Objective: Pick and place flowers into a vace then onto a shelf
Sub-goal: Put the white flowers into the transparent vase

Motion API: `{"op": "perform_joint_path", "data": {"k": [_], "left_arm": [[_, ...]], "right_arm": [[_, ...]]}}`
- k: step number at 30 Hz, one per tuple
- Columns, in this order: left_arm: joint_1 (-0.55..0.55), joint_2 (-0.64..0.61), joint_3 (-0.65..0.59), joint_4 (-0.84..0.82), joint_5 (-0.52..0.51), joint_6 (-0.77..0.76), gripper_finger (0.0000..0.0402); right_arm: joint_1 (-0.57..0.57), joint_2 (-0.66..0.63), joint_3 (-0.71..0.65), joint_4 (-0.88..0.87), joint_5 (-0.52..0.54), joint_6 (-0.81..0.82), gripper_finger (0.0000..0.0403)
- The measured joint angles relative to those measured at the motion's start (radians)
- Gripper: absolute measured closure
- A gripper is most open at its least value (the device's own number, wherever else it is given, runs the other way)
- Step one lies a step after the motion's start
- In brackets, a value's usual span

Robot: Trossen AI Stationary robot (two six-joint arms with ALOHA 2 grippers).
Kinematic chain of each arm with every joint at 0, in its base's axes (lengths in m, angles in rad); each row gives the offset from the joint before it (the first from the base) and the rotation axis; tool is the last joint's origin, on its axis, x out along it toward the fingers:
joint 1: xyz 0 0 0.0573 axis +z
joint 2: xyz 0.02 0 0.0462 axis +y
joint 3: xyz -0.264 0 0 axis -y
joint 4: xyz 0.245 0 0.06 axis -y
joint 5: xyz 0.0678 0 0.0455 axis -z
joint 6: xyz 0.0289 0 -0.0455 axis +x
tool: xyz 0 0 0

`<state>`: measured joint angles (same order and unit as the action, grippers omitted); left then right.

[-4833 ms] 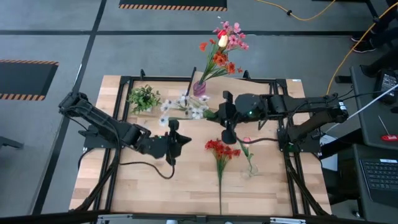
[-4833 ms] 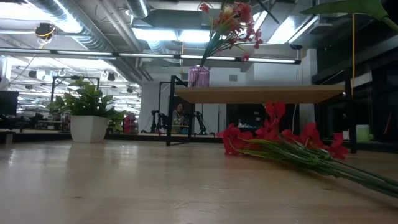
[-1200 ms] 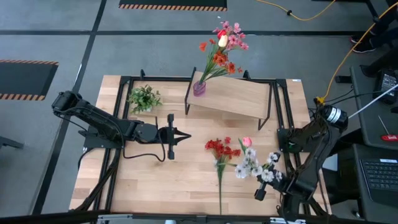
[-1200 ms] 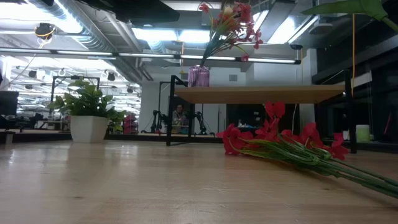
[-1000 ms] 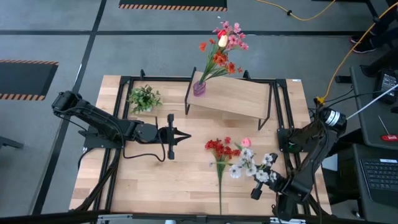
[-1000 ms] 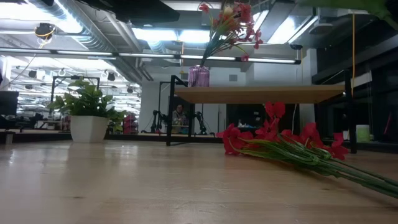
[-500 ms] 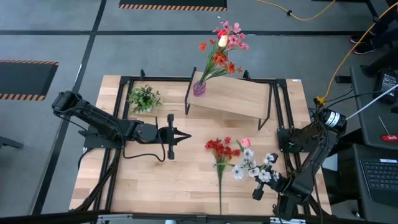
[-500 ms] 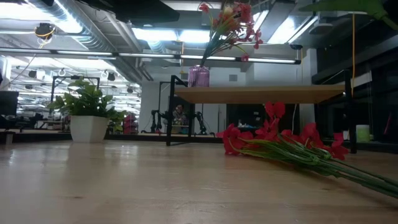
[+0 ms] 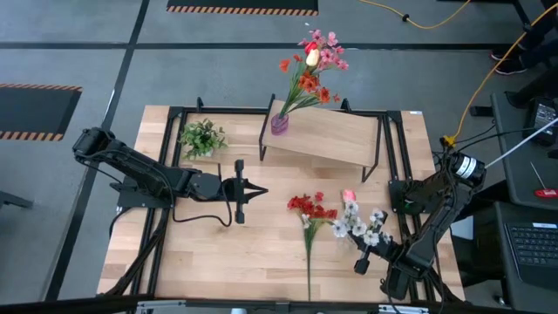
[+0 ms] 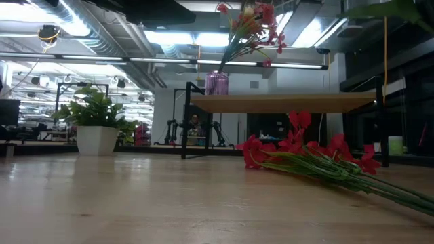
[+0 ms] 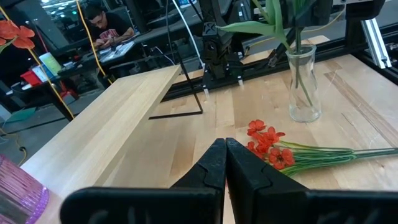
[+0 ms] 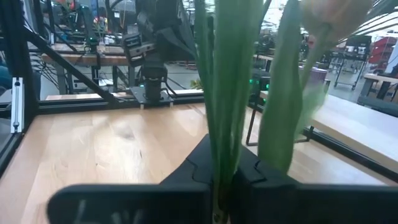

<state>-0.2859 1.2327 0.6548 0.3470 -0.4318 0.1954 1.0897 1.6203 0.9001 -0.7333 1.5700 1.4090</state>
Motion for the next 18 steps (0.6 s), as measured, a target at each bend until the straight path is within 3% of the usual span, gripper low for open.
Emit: {"op": "perform_joint_path", "data": {"k": [10,18], "left_arm": [[0.000,0.000,0.000,0.000,0.000,0.000,0.0396],[0.000,0.000,0.000,-0.001,0.000,-0.002,0.0396]], "right_arm": [[0.003,-0.002,0.001,0.005,-0.031,0.000,0.0371],[0.014,-0.063,0.052,-0.007,-0.162,-0.132,0.0370]]}}
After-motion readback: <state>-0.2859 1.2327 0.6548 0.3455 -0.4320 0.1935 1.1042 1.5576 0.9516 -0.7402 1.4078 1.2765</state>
